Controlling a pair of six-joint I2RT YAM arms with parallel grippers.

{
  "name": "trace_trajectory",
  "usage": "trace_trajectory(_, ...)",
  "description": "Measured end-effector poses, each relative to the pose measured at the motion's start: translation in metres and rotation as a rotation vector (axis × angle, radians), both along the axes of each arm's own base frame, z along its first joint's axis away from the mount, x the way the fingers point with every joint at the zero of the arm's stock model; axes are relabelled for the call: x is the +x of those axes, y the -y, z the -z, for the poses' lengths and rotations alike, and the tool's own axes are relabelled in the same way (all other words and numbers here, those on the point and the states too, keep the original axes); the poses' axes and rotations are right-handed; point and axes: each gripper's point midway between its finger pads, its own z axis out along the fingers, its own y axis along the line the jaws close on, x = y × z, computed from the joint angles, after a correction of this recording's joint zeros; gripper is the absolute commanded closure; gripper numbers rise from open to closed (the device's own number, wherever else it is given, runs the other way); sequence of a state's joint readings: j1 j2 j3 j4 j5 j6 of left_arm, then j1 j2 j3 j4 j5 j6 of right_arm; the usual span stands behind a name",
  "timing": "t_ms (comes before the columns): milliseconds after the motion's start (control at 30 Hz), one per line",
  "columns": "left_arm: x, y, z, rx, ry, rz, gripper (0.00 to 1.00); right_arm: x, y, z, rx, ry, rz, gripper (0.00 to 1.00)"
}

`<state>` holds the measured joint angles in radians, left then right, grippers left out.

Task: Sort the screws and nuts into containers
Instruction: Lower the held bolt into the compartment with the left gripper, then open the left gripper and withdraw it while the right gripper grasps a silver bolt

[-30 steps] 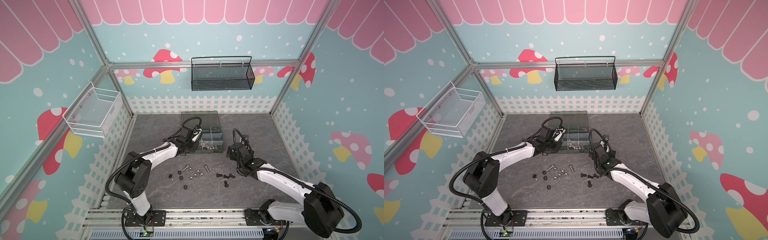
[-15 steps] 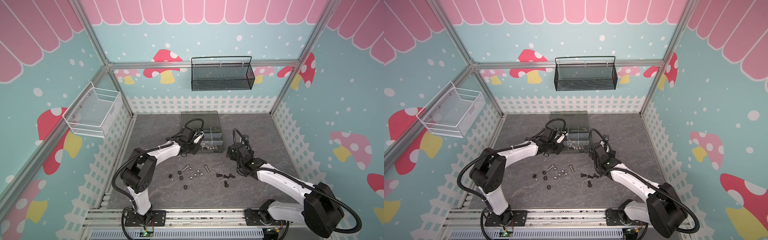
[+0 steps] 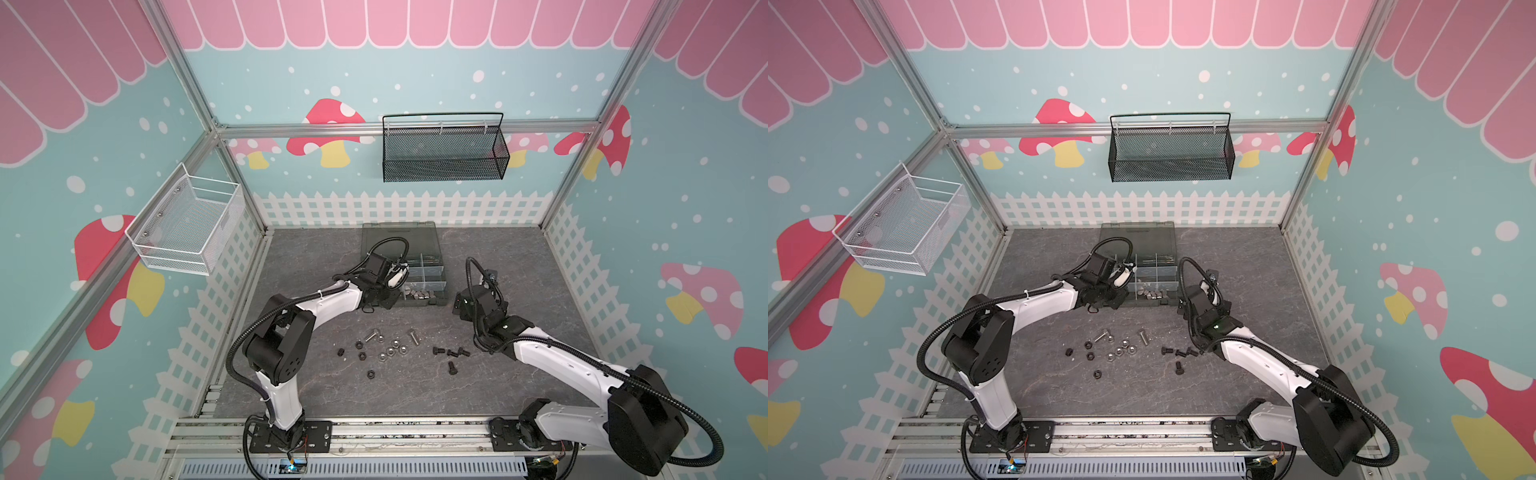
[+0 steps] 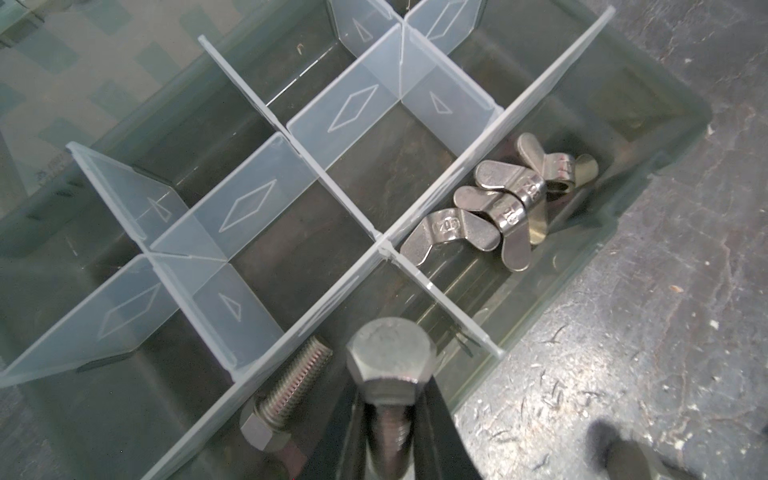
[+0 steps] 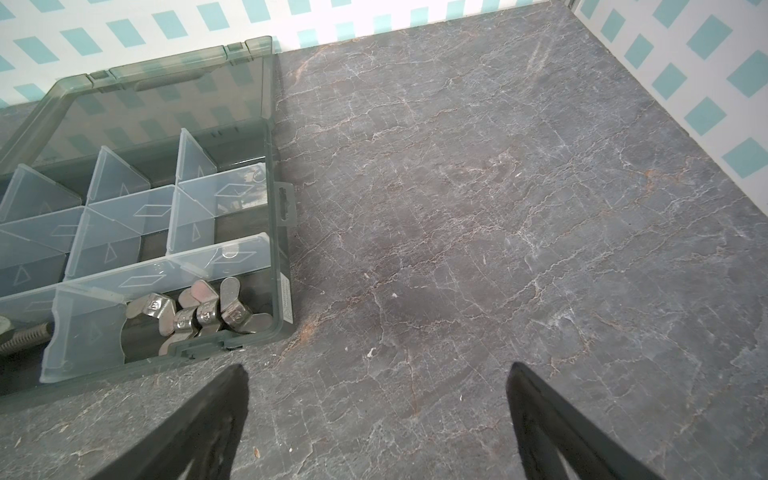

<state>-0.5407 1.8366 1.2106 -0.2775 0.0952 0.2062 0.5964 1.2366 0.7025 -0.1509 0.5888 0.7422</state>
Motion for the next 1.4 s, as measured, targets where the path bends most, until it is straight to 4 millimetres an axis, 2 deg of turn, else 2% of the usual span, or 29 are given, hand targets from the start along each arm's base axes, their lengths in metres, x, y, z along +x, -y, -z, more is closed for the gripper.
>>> trace_trajectory(233,0.0,0.001,-0.001,-0.004,0.001,0.008,0.66,0.001,-0.001,-0.004,0.004,0.004,-0.002,0.02)
trace_trajectory(500,-0.001,0.001,-0.001,-0.006,-0.003,0.004,0.64,0.003,-0.003,-0.007,0.009,0.011,-0.003,0.02)
trace_trajectory(600,-0.002,0.001,-0.009,-0.019,0.003,0.001,0.63,0.003,-0.003,-0.008,0.01,0.012,-0.003,0.02)
trace_trajectory(700,-0.006,0.0,-0.026,-0.043,0.029,-0.002,0.6,0.004,-0.003,-0.009,0.012,0.013,-0.003,0.02)
trace_trajectory(833,-0.017,-0.002,-0.051,-0.077,0.074,0.003,0.5,0.004,-0.003,-0.009,0.013,0.013,-0.003,0.02)
trace_trajectory(967,-0.031,-0.002,-0.066,-0.104,0.108,0.018,0.44,0.003,-0.004,-0.008,0.015,0.011,-0.007,0.02)
trace_trajectory(1267,-0.071,-0.01,-0.073,-0.202,0.16,0.025,0.16,0.001,-0.018,-0.003,0.038,-0.028,-0.089,0.0)
trace_trajectory(1367,-0.079,-0.015,-0.081,-0.259,0.179,-0.005,0.02,-0.002,-0.03,0.002,0.038,-0.073,-0.167,0.07)
trace_trajectory(1400,-0.082,-0.017,-0.083,-0.28,0.186,-0.016,0.01,-0.002,-0.035,0.004,0.04,-0.089,-0.194,0.08)
